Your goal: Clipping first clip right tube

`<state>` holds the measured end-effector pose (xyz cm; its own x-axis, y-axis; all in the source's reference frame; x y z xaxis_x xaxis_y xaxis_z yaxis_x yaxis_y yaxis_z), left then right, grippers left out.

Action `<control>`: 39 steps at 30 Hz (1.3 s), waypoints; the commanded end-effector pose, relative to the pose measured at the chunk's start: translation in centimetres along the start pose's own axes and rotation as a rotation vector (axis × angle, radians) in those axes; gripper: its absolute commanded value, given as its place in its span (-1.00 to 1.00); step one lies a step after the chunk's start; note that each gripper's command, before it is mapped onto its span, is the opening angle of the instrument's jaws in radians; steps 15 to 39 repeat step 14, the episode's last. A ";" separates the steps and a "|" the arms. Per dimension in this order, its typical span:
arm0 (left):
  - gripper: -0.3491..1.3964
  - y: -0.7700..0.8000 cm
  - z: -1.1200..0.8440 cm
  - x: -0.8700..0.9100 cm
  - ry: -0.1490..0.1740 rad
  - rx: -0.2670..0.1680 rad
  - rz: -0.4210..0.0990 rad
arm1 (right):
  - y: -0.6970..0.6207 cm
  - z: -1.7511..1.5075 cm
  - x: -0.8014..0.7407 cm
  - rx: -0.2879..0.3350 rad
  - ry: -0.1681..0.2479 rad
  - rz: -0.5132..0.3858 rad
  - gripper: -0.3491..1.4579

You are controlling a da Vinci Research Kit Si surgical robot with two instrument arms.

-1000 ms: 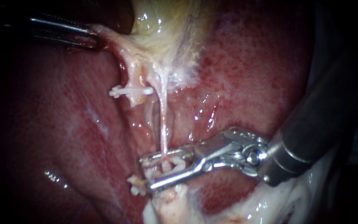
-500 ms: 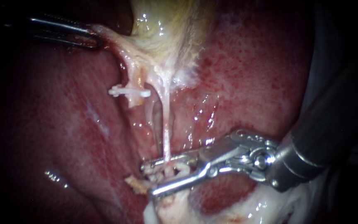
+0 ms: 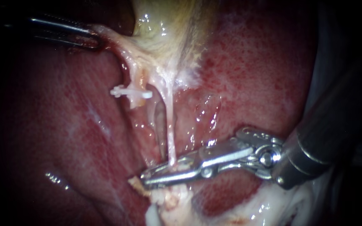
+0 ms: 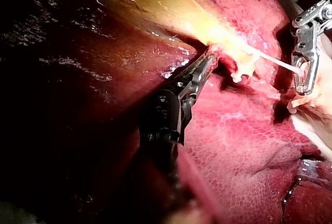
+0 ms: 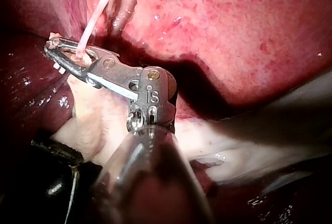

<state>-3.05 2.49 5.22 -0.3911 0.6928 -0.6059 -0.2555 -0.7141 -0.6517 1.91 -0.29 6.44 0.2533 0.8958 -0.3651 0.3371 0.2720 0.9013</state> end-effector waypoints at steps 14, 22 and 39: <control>-1.00 0.00 0.00 0.00 0.000 -0.001 0.000 | 0.07 -0.03 0.01 -0.007 -0.024 0.005 -1.00; -1.00 0.00 0.00 0.00 0.000 -0.001 0.000 | 0.07 -0.03 0.01 -0.007 -0.024 0.005 -1.00; -1.00 0.00 0.00 0.00 0.000 -0.001 0.000 | 0.07 -0.03 0.01 -0.007 -0.024 0.005 -1.00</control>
